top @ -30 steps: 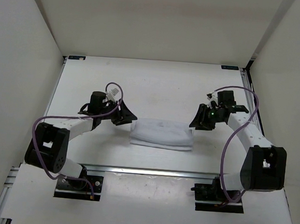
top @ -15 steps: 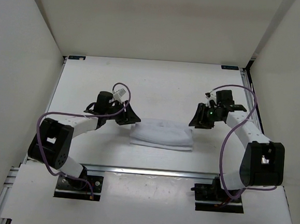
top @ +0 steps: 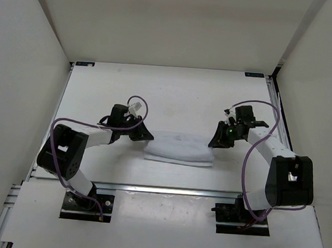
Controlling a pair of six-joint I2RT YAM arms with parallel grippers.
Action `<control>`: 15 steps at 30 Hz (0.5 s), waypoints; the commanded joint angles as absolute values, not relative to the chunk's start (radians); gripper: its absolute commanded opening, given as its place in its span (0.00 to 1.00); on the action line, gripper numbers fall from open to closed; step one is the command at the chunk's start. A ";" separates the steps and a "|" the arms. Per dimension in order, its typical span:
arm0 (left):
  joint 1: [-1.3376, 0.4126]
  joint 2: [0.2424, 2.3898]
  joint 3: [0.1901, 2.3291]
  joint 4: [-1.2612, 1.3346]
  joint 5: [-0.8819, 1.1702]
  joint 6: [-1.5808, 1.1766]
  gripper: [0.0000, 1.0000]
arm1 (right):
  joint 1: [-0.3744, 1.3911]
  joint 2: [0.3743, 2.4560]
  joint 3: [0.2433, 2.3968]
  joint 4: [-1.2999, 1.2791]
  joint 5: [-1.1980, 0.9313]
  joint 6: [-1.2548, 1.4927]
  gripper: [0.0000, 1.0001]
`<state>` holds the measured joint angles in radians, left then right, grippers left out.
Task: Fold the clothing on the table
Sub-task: Fold the skirt
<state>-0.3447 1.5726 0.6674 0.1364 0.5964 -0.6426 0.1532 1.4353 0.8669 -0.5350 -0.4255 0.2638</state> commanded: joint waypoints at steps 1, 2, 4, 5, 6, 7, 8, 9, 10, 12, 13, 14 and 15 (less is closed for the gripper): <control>-0.357 1.583 0.683 0.216 0.612 -0.661 0.07 | 0.167 1.440 0.870 -0.488 -0.445 0.287 0.23; -0.356 1.589 0.683 0.238 0.618 -0.679 0.00 | 0.175 1.443 0.885 -0.492 -0.446 0.293 0.15; -0.345 1.585 0.693 0.253 0.644 -0.710 0.00 | 0.178 1.451 0.920 -0.502 -0.448 0.298 0.00; -0.342 1.569 0.707 0.253 0.667 -0.722 0.00 | 0.175 1.439 0.952 -0.520 -0.440 0.293 0.00; -0.336 1.560 0.718 0.247 0.669 -0.727 0.00 | 0.176 1.437 0.969 -0.528 -0.436 0.290 0.00; -0.325 1.537 0.745 0.223 0.669 -0.727 0.00 | 0.175 1.433 1.009 -0.547 -0.431 0.288 0.00; -0.318 1.528 0.782 0.212 0.673 -0.727 0.00 | 0.173 1.431 1.053 -0.566 -0.431 0.284 0.00; -0.302 1.528 0.805 0.192 0.692 -0.727 0.00 | 0.166 1.434 1.072 -0.572 -0.430 0.279 0.00; -0.292 1.531 0.842 0.186 0.712 -0.732 0.00 | 0.158 1.443 1.110 -0.586 -0.423 0.279 0.00; -0.272 1.545 0.905 0.201 0.725 -0.752 0.00 | 0.143 1.462 1.169 -0.597 -0.431 0.265 0.00; -0.259 1.564 0.922 0.206 0.726 -0.759 0.00 | 0.140 1.488 1.201 -0.591 -0.426 0.261 0.00; -0.252 1.589 0.949 0.213 0.736 -0.768 0.00 | 0.126 1.493 1.238 -0.583 -0.431 0.258 0.00; -0.245 1.598 0.977 0.230 0.739 -0.784 0.00 | 0.115 1.531 1.277 -0.587 -0.436 0.253 0.00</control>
